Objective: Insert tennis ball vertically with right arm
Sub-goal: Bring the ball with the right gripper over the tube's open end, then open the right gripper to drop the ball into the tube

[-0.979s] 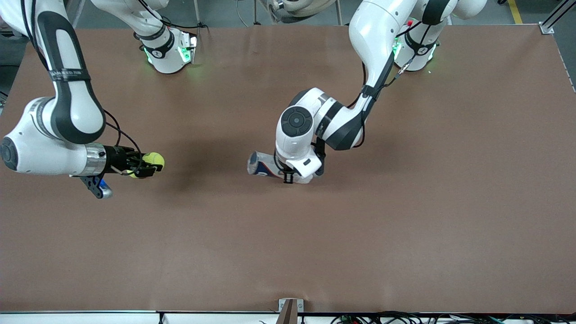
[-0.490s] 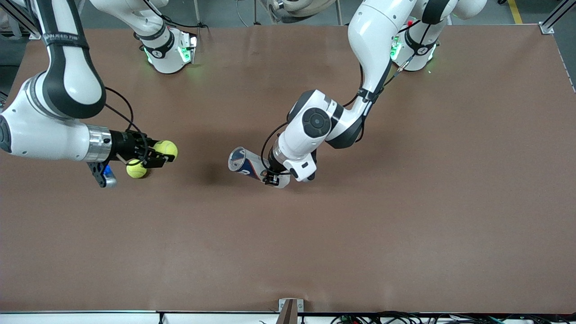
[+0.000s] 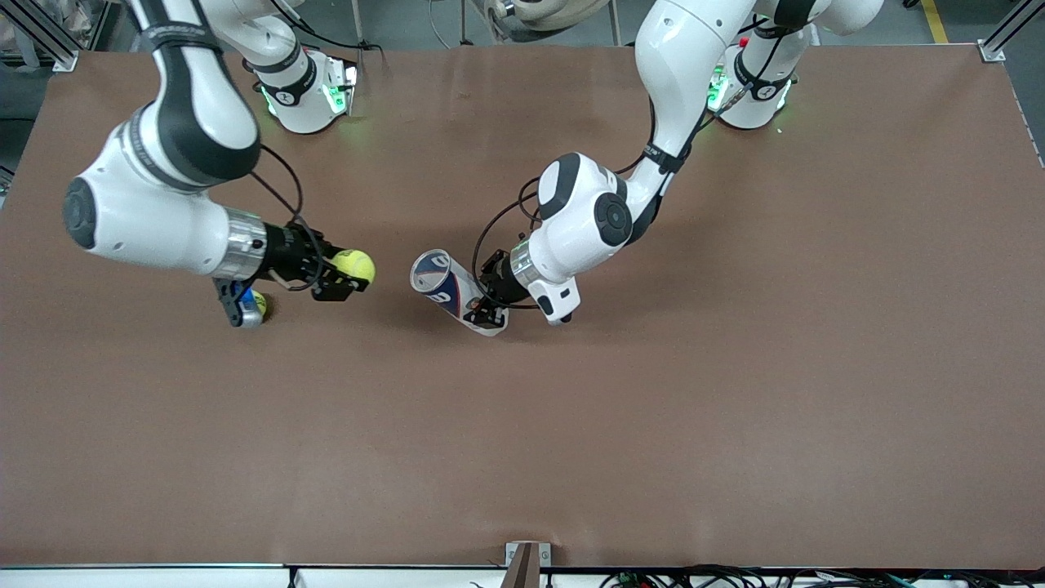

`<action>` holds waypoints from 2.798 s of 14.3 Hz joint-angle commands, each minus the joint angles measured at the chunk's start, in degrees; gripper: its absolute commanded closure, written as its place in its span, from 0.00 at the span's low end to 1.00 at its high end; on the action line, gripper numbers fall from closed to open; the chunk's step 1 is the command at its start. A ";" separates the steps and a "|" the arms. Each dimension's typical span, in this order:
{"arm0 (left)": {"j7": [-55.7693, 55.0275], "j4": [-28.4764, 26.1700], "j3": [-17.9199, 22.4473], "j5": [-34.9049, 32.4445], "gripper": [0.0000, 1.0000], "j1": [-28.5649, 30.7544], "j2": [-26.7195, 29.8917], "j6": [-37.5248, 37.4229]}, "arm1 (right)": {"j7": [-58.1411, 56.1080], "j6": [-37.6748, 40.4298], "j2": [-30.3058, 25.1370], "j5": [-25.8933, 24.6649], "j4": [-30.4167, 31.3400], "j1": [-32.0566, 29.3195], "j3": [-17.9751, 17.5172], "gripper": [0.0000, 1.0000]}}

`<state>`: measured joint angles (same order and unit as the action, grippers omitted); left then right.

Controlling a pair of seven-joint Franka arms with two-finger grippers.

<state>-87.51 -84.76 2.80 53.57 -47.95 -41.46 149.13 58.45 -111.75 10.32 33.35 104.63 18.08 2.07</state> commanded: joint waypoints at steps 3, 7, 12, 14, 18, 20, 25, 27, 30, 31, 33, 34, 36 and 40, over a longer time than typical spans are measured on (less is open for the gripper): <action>4.19 -3.92 -2.36 7.23 0.45 0.14 1.30 4.67 | 9.65 -1.36 0.14 0.84 -5.04 4.59 0.57 1.00; 4.10 -4.36 -2.53 11.11 0.39 -0.03 1.03 5.99 | 11.16 -1.54 0.84 0.13 -5.58 6.27 0.65 1.00; 4.19 -4.89 -2.71 16.29 0.39 -0.03 1.21 8.45 | 10.98 -2.33 3.47 -2.41 -5.31 7.67 0.65 1.00; 4.28 -4.89 -2.71 18.05 0.39 -0.03 1.12 9.33 | 10.98 -3.12 4.35 -2.94 -5.23 8.11 0.65 1.00; 5.51 -4.89 -2.80 19.38 0.39 -0.30 0.94 10.04 | 11.33 -4.79 5.15 -2.94 -5.31 8.90 0.65 1.00; 5.60 -5.15 -2.80 19.38 0.39 -0.30 0.94 10.04 | 11.51 -5.75 5.32 -2.94 -5.31 9.26 0.65 0.99; 5.60 -5.51 -2.80 19.38 0.39 -0.39 0.94 10.12 | 11.69 -6.29 5.85 -2.77 -5.58 9.87 0.65 0.96; 5.60 -5.51 -2.80 19.38 0.39 -0.39 0.94 10.12 | 11.95 -6.29 5.94 -2.59 -5.75 10.05 0.65 0.90; 5.51 -5.59 -2.80 19.38 0.39 -0.47 0.94 10.12 | 11.95 -7.78 6.11 -2.42 -5.75 10.57 0.65 0.87; 5.51 -5.60 -2.80 19.38 0.39 -0.47 0.94 10.12 | 11.95 -7.87 6.38 -2.42 -5.75 10.57 0.65 0.75; 5.51 -5.60 -2.88 19.38 0.39 -0.47 0.94 10.21 | 11.95 -7.87 6.38 -2.42 -5.75 10.84 0.65 0.09; 5.51 -5.60 -2.80 19.38 0.39 -0.47 0.94 10.21 | 11.95 -7.95 6.38 -2.42 -5.84 11.01 0.65 0.00; 5.42 -5.95 -2.88 19.38 0.39 -0.47 0.94 10.21 | 11.95 -7.87 6.38 -2.50 -6.02 11.01 0.65 0.00; 5.42 -5.95 -2.88 19.38 0.39 -0.47 1.03 10.21 | 11.17 -7.17 6.38 -2.94 -7.68 10.05 0.91 0.00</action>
<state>-83.27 -89.85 0.13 71.26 -48.17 -41.49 158.30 69.17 -119.61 16.57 31.31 98.51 28.35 2.36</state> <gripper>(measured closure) 0.388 0.000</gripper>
